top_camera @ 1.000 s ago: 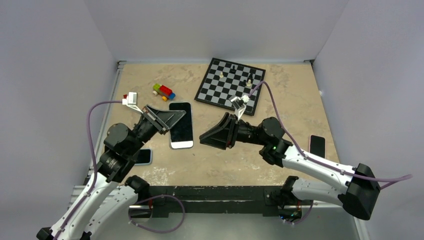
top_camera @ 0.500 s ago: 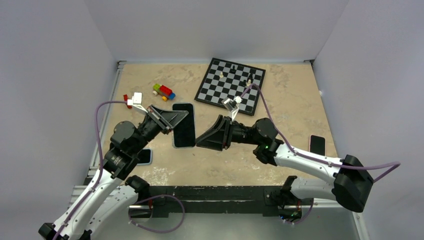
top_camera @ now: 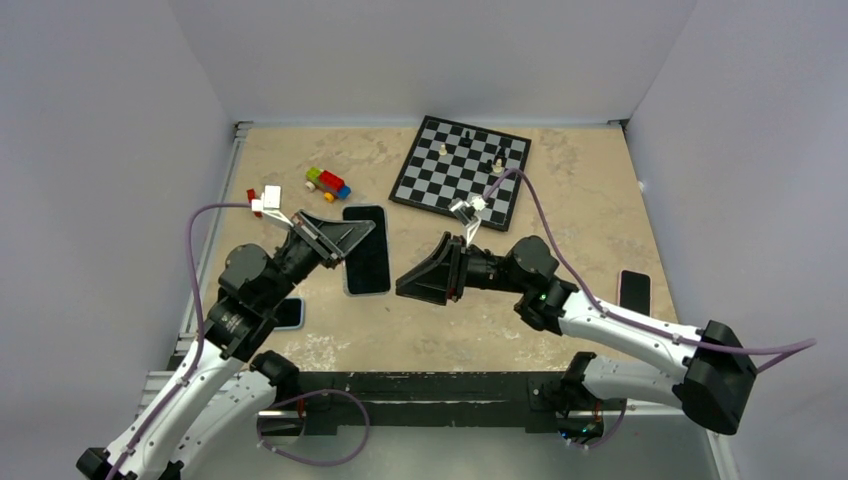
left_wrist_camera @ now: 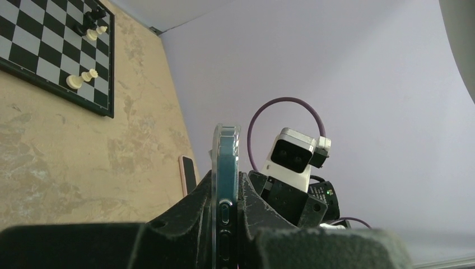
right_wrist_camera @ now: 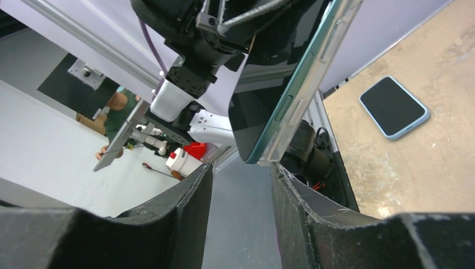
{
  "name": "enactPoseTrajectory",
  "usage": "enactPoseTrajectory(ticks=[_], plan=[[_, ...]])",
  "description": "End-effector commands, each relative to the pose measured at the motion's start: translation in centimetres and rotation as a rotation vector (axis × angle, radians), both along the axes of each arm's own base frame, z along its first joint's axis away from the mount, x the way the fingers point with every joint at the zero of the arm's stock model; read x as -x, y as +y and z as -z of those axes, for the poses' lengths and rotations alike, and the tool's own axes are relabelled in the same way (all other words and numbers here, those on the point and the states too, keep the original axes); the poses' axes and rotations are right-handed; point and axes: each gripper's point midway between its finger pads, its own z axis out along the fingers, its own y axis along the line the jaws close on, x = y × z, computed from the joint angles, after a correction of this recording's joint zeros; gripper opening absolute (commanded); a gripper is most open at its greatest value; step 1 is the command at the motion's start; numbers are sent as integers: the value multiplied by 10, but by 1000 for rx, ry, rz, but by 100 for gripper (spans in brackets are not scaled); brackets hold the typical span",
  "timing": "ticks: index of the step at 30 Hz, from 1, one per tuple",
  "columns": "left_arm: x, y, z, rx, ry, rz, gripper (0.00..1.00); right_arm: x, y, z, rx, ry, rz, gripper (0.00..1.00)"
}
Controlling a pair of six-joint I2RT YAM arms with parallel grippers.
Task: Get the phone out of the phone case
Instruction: Remove the phone case from the phone.
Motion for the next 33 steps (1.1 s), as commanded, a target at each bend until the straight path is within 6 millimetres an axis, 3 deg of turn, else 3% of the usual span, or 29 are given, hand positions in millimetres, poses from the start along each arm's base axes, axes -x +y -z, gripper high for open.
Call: enactPoseTrajectory(ticks=[1, 11, 18, 21, 26, 29, 31, 33], plan=[[7, 3, -45, 71, -127, 4, 0, -1, 4, -16, -21, -49, 11, 45], [7, -12, -43, 98, -120, 85, 0, 5, 7, -34, -84, -78, -24, 40], [12, -21, -36, 130, -117, 151, 0, 0, 12, -42, -160, 14, -32, 40], [20, -26, -31, 117, -125, 206, 0, -8, 16, -48, -201, 57, -27, 41], [36, -36, -23, 84, -130, 314, 0, -40, 23, -46, -173, 82, 27, 40], [44, -39, -20, 57, -142, 360, 0, -55, 19, -52, -188, 62, 43, 32], [50, -40, -21, 32, -169, 388, 2, -59, 16, -53, -185, 49, 36, 20], [53, -41, -19, -6, -189, 402, 24, -59, 11, -52, -191, 49, 27, 7]])
